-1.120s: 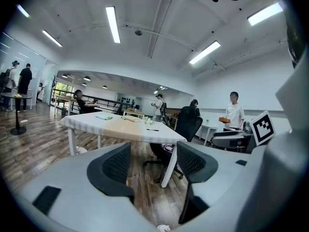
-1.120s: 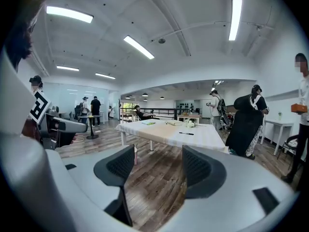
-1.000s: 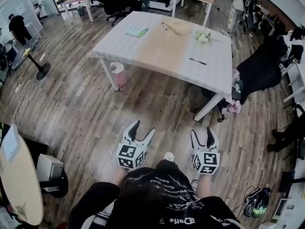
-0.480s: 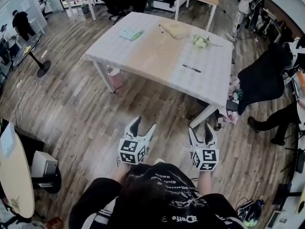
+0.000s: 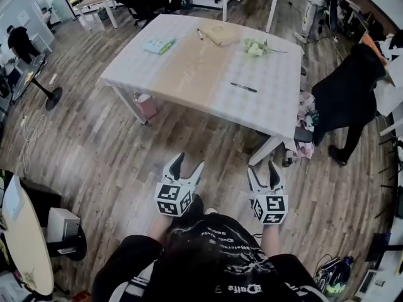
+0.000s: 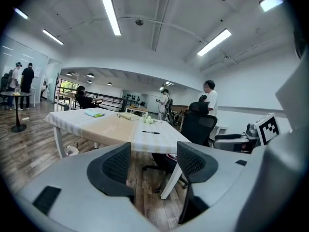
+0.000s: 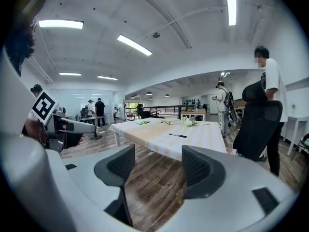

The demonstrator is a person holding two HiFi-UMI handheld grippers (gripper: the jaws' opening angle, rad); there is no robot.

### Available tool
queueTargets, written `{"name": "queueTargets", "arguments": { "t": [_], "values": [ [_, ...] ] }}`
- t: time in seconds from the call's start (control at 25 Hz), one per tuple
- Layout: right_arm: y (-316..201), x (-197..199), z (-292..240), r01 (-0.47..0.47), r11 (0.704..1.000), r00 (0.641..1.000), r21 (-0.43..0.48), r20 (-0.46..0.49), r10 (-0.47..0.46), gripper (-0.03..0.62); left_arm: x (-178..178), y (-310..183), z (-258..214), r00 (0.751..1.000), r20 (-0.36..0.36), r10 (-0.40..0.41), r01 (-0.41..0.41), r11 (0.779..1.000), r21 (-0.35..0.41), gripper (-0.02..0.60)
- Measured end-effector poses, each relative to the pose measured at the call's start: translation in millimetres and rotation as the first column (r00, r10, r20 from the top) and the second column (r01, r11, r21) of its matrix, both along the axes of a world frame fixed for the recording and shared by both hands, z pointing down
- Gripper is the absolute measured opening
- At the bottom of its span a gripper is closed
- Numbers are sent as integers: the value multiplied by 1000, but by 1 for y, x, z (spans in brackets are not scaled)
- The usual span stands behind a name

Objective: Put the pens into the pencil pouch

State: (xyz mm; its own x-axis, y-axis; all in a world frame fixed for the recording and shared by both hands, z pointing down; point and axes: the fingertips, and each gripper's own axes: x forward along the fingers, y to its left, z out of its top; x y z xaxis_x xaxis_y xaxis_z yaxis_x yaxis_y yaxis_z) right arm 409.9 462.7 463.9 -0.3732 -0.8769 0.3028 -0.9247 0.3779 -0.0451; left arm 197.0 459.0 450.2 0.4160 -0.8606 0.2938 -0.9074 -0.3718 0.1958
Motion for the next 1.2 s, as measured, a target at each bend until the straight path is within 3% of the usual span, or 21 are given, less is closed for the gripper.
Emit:
{"name": "queueTargets", "arguments": {
  "t": [0.36, 0.68, 1.2],
  "values": [
    [-50, -1, 15, -10, 999, 1000, -32, 0, 10, 288, 5, -62, 15, 999, 23, 46, -45, 999, -17, 302],
    [-125, -8, 24, -59, 996, 998, -70, 4, 60, 288, 4, -154, 23, 991, 29, 128, -127, 991, -33, 301],
    [-249, -43, 25, -199, 974, 980, -109, -31, 197, 288, -44, -308, 23, 969, 26, 244, -242, 969, -47, 302]
  ]
}}
